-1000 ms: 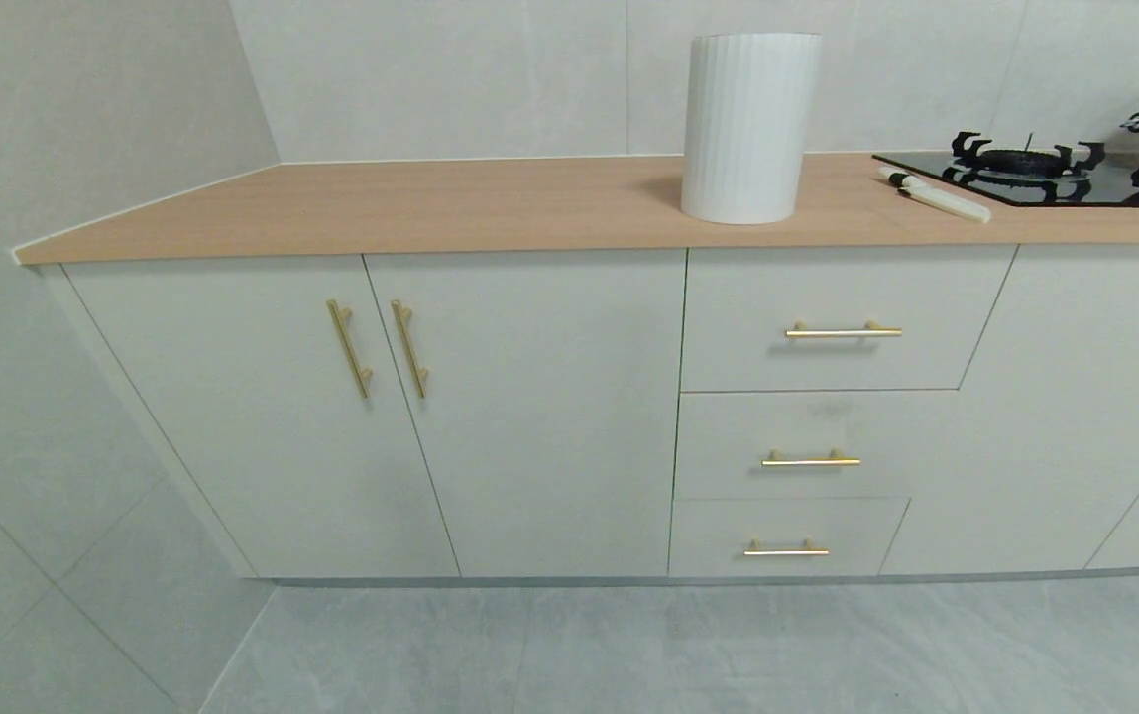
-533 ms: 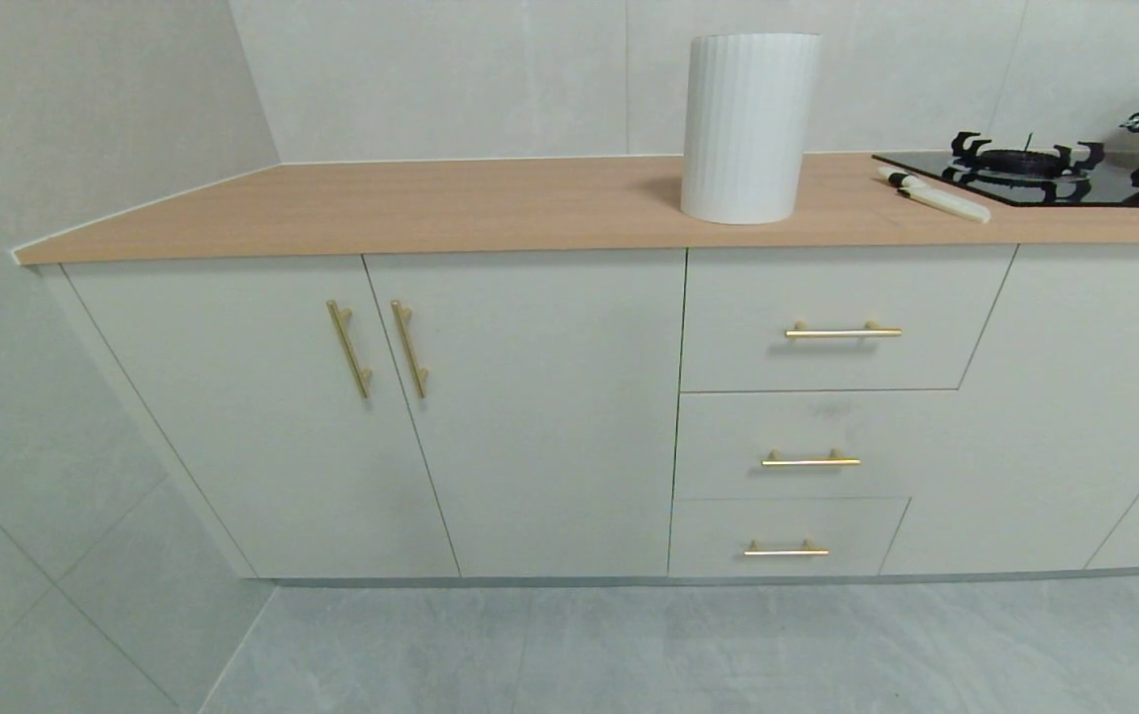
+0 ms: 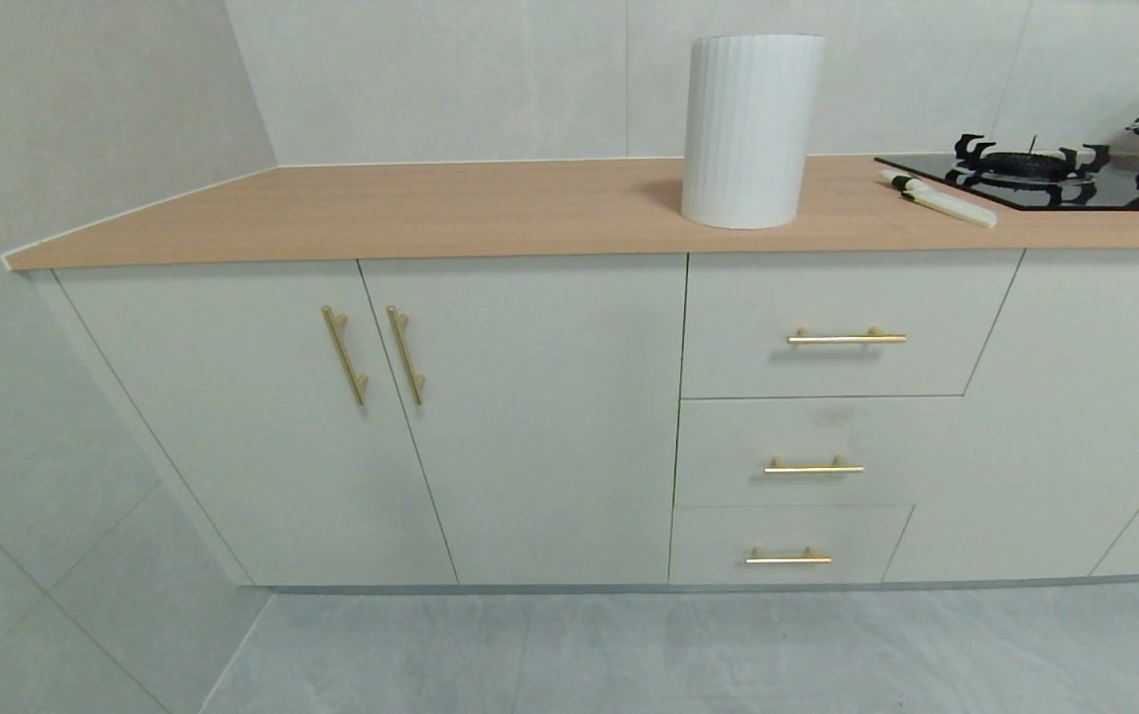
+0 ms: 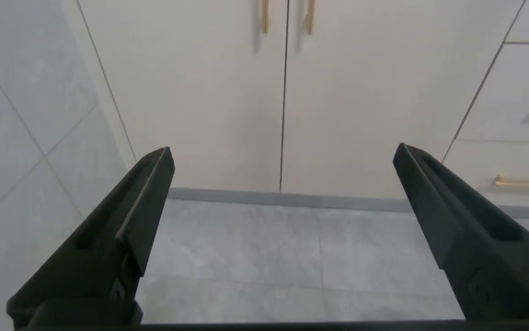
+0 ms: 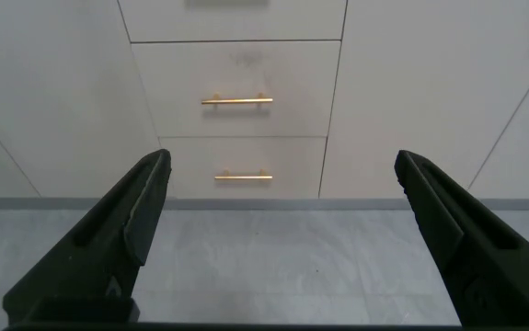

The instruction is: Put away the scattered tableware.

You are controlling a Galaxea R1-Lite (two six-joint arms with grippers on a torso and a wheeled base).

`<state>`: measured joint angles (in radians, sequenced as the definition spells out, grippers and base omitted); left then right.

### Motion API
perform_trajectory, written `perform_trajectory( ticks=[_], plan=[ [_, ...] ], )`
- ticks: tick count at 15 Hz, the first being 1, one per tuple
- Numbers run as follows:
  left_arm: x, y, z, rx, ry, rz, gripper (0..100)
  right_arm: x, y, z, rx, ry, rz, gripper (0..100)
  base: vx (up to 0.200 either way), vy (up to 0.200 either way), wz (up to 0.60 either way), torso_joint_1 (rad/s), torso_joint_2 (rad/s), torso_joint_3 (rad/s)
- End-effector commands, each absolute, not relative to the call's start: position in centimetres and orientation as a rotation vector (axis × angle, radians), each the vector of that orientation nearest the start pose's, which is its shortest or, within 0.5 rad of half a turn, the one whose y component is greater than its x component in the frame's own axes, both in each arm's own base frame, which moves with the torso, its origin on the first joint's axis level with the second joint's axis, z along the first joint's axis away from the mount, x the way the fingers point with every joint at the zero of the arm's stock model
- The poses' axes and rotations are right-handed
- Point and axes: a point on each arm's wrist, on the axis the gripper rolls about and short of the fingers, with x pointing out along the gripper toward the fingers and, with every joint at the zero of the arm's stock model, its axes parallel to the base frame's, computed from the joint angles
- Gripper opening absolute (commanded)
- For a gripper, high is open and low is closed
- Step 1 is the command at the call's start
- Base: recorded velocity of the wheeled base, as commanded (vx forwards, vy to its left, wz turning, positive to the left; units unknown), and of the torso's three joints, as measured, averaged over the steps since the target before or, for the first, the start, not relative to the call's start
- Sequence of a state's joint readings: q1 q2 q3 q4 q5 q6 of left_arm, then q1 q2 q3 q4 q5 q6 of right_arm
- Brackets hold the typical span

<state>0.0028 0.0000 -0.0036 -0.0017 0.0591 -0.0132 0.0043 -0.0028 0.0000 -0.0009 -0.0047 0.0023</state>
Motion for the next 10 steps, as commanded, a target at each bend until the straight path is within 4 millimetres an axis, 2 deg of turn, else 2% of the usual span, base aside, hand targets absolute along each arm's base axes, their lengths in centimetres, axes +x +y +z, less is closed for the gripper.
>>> perform_trajectory(
  ticks=[1, 10],
  plan=[
    [-2.30, 0.13, 7.65, -0.014, -0.004, 0.063, 100, -2.28, -0.02, 7.55, 0.003, 0.000, 0.002, 100, 0.200, 0.000, 0.00, 0.017, 0.00, 0.007],
    [-2.30, 0.13, 7.65, -0.015, -0.004, 0.063, 100, -2.27, 0.00, 7.55, 0.003, 0.002, 0.008, 100, 0.200, 0.000, 0.00, 0.003, 0.00, 0.002]
  ],
)
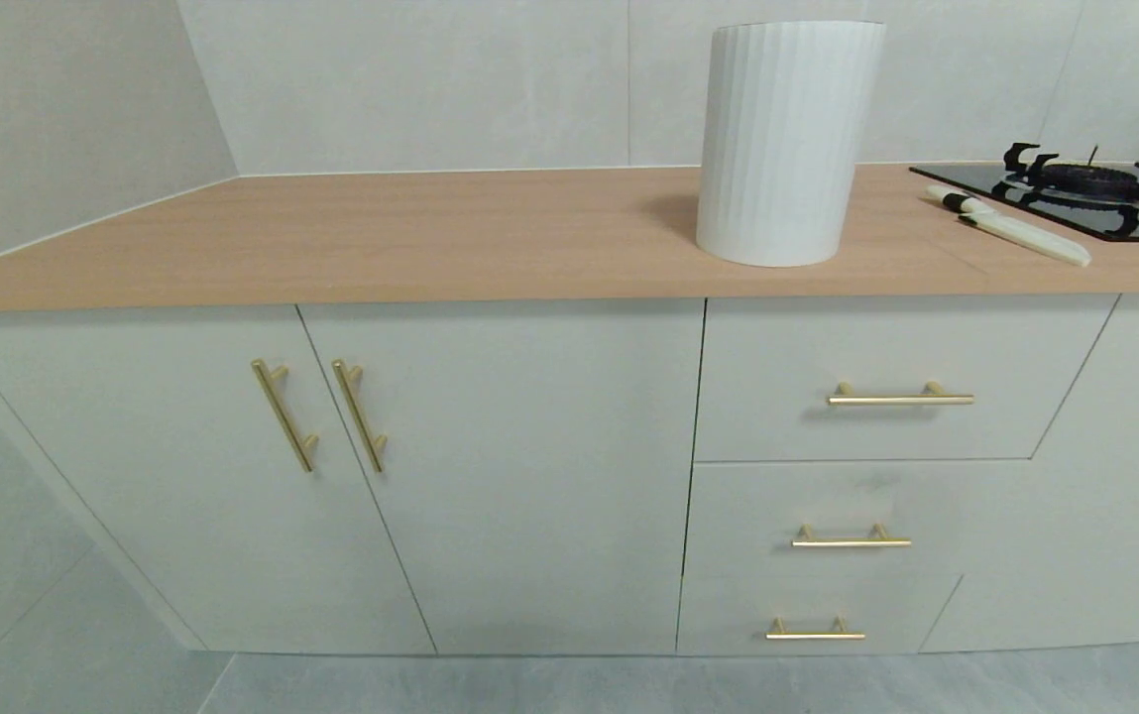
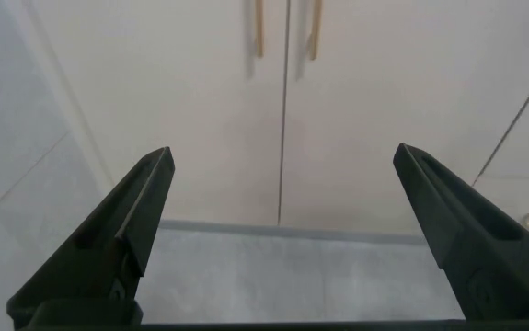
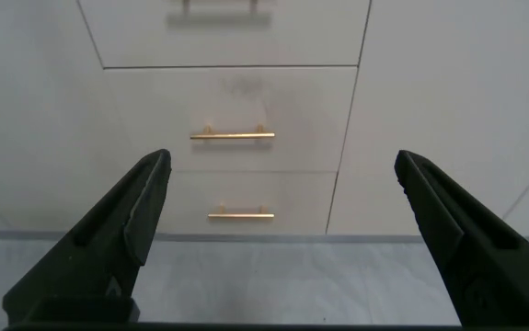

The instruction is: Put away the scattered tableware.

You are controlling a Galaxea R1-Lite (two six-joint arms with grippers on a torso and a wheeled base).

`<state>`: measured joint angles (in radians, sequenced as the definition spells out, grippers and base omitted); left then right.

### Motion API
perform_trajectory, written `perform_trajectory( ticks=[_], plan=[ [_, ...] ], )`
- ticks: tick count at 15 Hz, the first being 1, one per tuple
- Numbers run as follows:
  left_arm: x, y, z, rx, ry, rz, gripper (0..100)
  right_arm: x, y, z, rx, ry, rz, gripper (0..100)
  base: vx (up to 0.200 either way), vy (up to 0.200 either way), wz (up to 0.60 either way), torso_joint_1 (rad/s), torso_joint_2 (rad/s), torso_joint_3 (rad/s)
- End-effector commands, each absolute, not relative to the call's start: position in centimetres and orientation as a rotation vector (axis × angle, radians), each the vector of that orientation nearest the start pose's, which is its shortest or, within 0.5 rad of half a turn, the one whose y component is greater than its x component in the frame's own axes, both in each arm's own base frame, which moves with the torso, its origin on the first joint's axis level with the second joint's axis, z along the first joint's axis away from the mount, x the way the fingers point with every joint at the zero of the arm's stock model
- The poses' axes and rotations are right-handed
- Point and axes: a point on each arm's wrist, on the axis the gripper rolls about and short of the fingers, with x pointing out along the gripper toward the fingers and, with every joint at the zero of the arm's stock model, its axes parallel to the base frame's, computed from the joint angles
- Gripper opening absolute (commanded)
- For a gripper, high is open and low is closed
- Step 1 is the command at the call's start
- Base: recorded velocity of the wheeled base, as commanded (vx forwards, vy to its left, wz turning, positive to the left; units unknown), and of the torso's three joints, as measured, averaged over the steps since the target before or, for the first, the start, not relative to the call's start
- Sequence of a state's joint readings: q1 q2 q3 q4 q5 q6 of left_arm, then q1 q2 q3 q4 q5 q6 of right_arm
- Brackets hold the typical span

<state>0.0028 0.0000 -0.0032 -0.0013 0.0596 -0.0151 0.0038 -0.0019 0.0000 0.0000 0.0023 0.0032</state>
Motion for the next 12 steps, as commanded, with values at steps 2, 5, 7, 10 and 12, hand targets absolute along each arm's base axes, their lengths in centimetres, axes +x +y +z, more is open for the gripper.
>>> perform_trajectory(
  ticks=[2, 5, 7, 10, 12],
  plan=[
    [-2.30, 0.13, 7.65, -0.015, -0.004, 0.061, 100, -2.27, 0.00, 7.55, 0.003, 0.002, 0.008, 100, 0.200, 0.000, 0.00, 0.002, 0.00, 0.000],
    [-2.30, 0.13, 7.65, -0.015, -0.004, 0.063, 100, -2.28, 0.00, 7.55, 0.003, 0.000, 0.008, 100, 0.200, 0.000, 0.00, 0.004, 0.00, -0.002],
    [-2.30, 0.13, 7.65, -0.015, -0.004, 0.063, 100, -2.27, 0.00, 7.55, 0.003, 0.002, 0.008, 100, 0.000, 0.000, 0.00, 0.000, 0.00, 0.000],
    [-2.30, 0.13, 7.65, -0.014, -0.004, 0.063, 100, -2.27, 0.00, 7.55, 0.003, 0.002, 0.008, 100, 0.000, 0.000, 0.00, 0.000, 0.00, 0.000],
    [-2.30, 0.13, 7.65, -0.014, -0.004, 0.063, 100, -2.27, 0.00, 7.55, 0.002, 0.002, 0.008, 100, 0.000, 0.000, 0.00, 0.000, 0.00, 0.000]
  ],
)
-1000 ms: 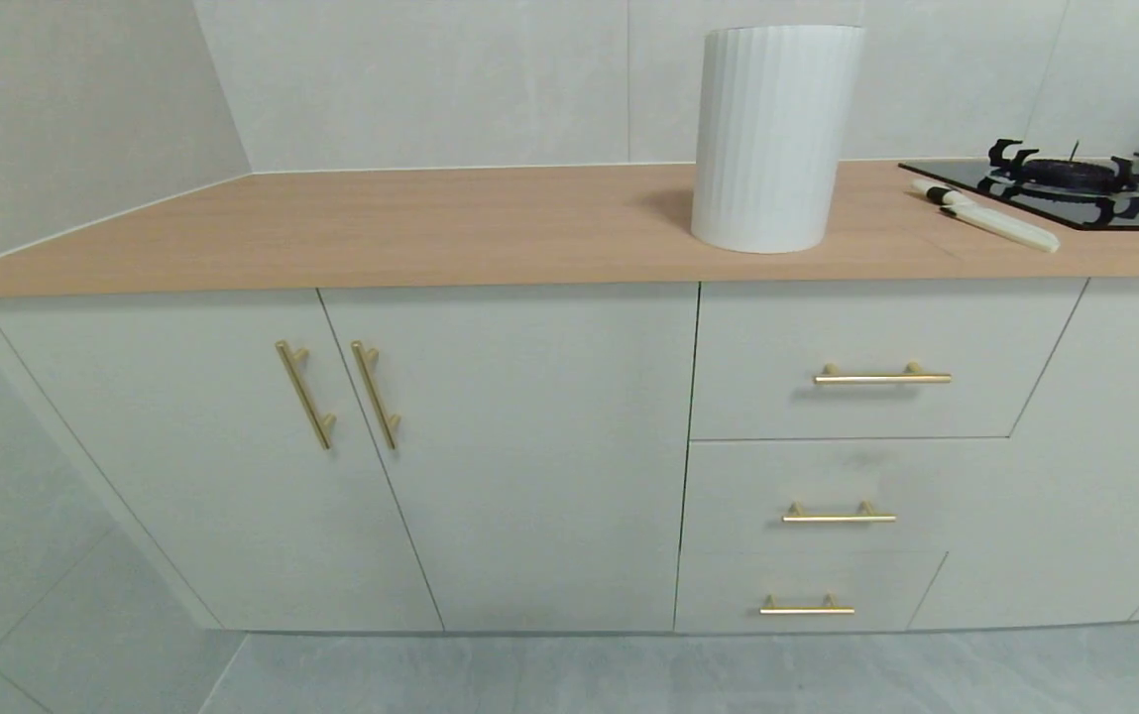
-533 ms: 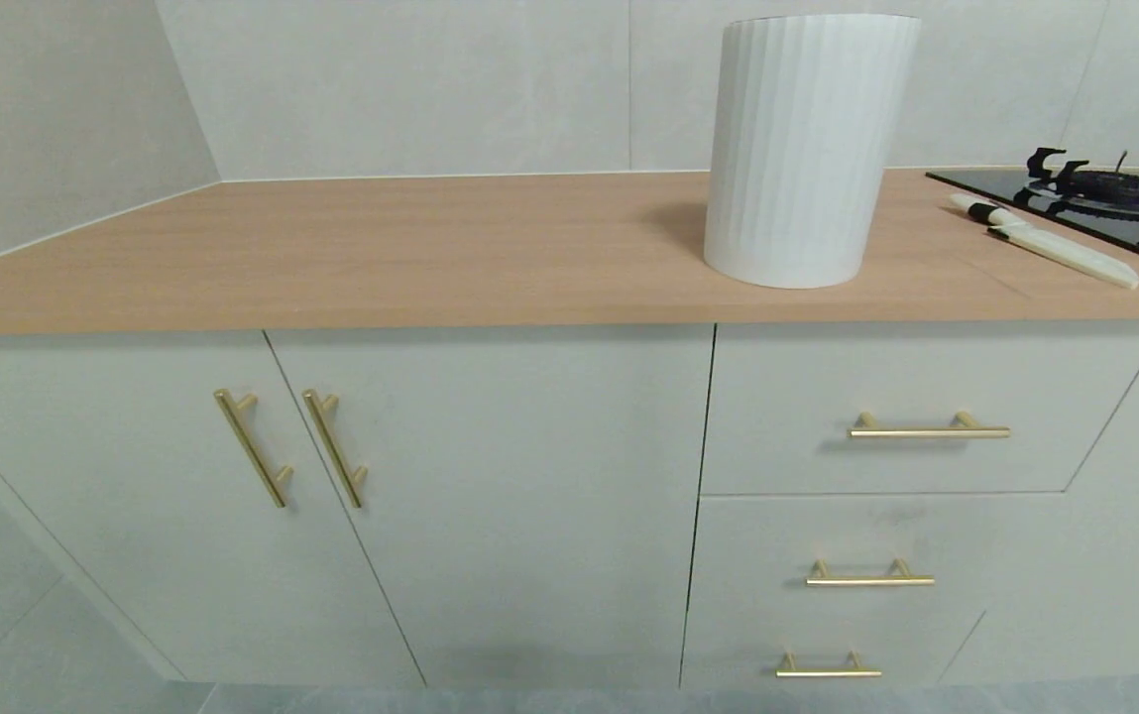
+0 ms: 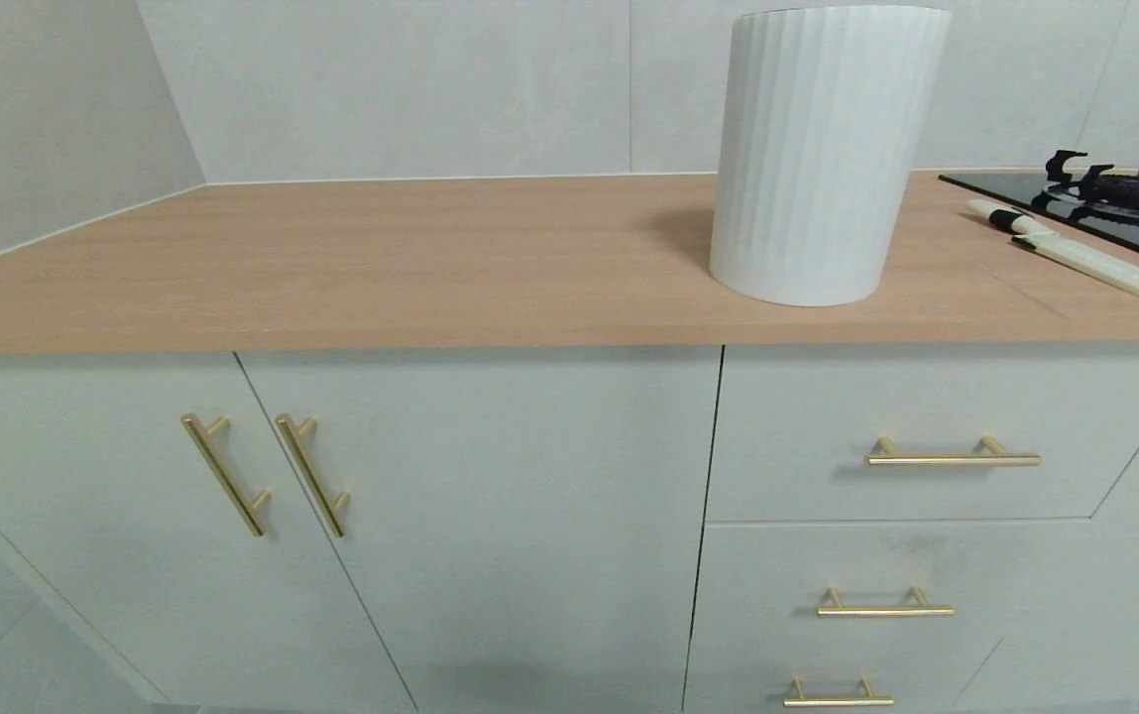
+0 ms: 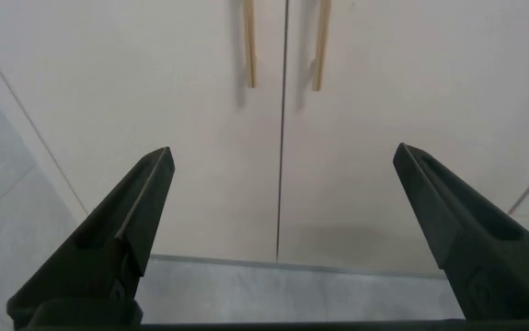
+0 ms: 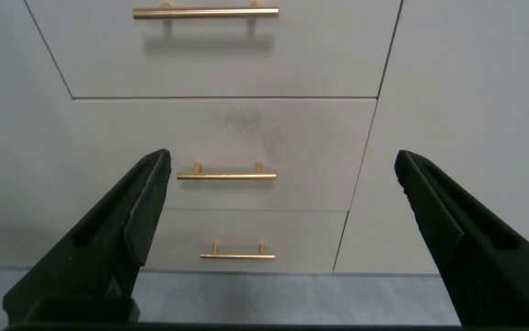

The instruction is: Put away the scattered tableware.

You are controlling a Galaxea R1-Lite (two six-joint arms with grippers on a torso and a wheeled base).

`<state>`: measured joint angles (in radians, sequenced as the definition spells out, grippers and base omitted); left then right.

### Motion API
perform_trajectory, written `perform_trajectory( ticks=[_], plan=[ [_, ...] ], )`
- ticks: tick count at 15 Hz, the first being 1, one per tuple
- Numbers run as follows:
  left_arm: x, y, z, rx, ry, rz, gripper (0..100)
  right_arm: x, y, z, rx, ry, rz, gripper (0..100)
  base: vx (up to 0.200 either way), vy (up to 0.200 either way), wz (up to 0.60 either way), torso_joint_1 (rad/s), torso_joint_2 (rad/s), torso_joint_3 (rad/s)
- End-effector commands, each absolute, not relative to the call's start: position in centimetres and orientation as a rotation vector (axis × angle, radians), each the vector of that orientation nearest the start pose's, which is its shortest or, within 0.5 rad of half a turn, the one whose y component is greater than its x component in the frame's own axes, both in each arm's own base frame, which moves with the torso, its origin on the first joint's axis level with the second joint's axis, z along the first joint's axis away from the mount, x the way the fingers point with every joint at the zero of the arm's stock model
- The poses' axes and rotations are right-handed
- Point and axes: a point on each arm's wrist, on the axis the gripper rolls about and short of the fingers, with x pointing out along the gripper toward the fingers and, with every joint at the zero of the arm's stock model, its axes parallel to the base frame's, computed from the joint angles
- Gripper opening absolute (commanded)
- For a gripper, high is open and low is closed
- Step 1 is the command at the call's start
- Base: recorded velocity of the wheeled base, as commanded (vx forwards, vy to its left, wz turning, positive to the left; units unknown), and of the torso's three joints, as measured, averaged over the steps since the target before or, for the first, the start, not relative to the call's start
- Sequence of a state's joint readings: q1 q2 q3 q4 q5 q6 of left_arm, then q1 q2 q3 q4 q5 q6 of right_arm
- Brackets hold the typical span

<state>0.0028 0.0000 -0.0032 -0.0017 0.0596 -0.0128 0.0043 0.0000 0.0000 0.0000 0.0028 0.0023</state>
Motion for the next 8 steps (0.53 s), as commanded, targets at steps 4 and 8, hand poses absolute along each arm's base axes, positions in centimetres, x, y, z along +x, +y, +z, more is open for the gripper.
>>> perform_trajectory(
  ticks=[4, 8],
  plan=[
    [-2.30, 0.13, 7.67, -0.014, -0.005, 0.063, 100, -2.27, 0.00, 7.55, 0.002, 0.002, 0.008, 100, 0.000, 0.000, 0.00, 0.000, 0.00, 0.000],
    [-2.30, 0.13, 7.67, -0.014, -0.005, 0.063, 100, -2.27, 0.00, 7.55, 0.002, 0.002, 0.008, 100, 0.000, 0.000, -0.15, 0.001, 0.00, 0.001]
  ],
)
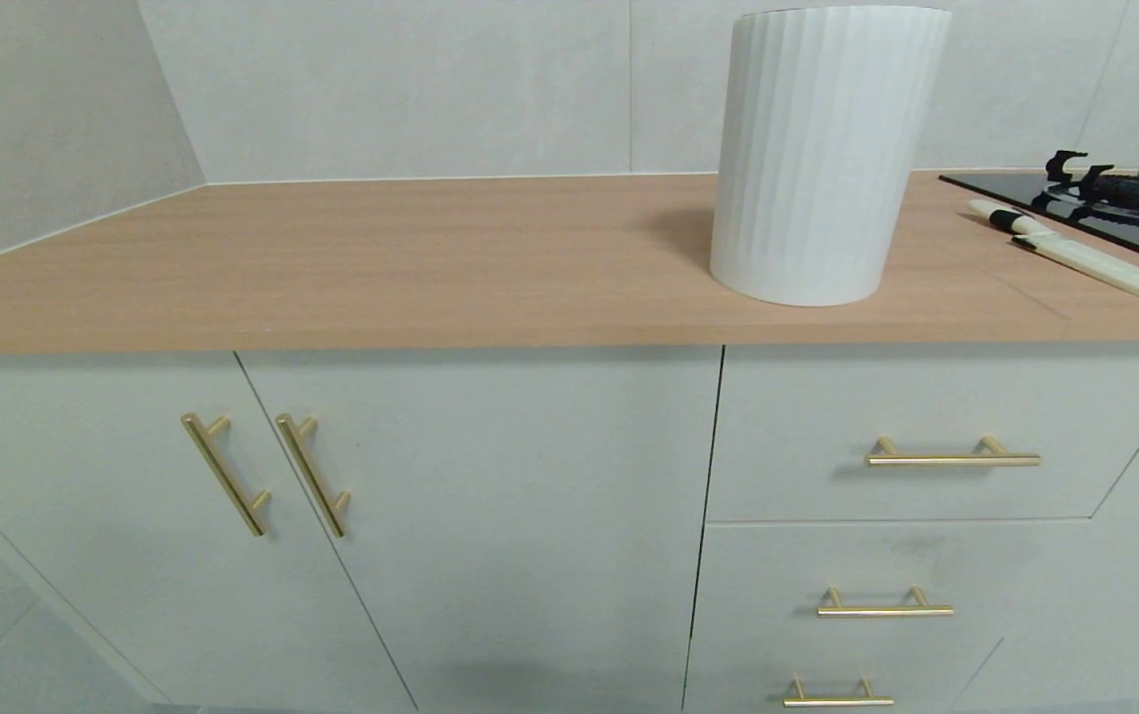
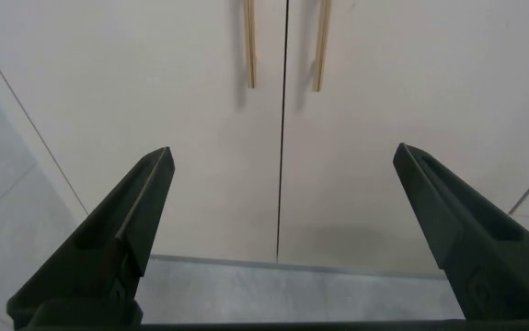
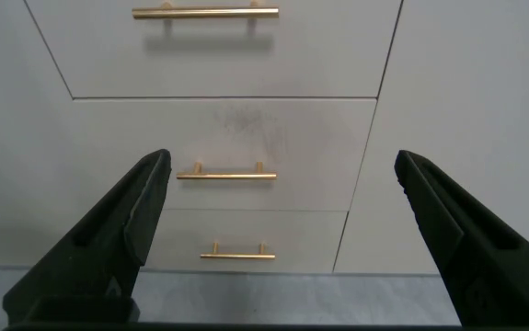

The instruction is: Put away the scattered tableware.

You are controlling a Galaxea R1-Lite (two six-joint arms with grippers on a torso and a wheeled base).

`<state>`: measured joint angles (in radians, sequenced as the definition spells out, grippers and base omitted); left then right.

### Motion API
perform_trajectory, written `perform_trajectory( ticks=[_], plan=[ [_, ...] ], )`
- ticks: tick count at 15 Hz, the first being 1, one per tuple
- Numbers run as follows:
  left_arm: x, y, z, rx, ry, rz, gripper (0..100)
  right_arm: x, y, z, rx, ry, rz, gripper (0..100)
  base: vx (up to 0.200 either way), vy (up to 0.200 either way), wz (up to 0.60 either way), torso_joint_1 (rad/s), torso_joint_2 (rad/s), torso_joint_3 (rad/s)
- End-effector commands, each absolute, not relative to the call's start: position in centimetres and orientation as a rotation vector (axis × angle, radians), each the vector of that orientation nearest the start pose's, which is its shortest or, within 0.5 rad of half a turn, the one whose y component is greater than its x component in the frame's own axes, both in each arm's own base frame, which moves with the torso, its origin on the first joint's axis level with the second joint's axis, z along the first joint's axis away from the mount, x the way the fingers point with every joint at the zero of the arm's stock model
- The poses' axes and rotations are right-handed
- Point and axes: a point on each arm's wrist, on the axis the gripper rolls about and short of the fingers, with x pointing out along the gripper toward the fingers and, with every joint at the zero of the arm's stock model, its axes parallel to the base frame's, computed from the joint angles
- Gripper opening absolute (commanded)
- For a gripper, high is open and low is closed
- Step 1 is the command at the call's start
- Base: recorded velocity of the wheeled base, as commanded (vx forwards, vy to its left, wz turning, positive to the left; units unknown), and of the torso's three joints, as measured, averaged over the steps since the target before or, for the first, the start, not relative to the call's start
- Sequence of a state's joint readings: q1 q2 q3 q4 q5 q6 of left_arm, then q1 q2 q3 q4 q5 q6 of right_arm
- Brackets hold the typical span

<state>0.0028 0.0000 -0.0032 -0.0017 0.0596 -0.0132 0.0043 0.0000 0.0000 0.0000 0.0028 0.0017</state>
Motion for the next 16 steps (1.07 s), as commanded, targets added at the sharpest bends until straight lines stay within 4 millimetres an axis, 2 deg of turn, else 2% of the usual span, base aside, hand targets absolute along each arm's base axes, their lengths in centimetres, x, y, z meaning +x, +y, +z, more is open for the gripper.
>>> perform_trajectory(
  ticks=[1, 12, 16],
  plan=[
    [-2.30, 0.13, 7.67, -0.014, -0.005, 0.063, 100, -2.27, 0.00, 7.55, 0.002, 0.002, 0.008, 100, 0.000, 0.000, -0.60, -0.007, 0.00, 0.002],
    [-2.30, 0.13, 7.65, -0.014, -0.004, 0.063, 100, -2.27, 0.00, 7.55, 0.003, 0.002, 0.008, 100, 0.000, 0.000, 0.00, 0.000, 0.00, 0.000],
    [-2.30, 0.13, 7.67, -0.014, -0.005, 0.063, 100, -2.27, 0.00, 7.55, 0.003, 0.002, 0.008, 100, 0.000, -0.200, 0.00, 0.002, 0.00, 0.001]
  ],
)
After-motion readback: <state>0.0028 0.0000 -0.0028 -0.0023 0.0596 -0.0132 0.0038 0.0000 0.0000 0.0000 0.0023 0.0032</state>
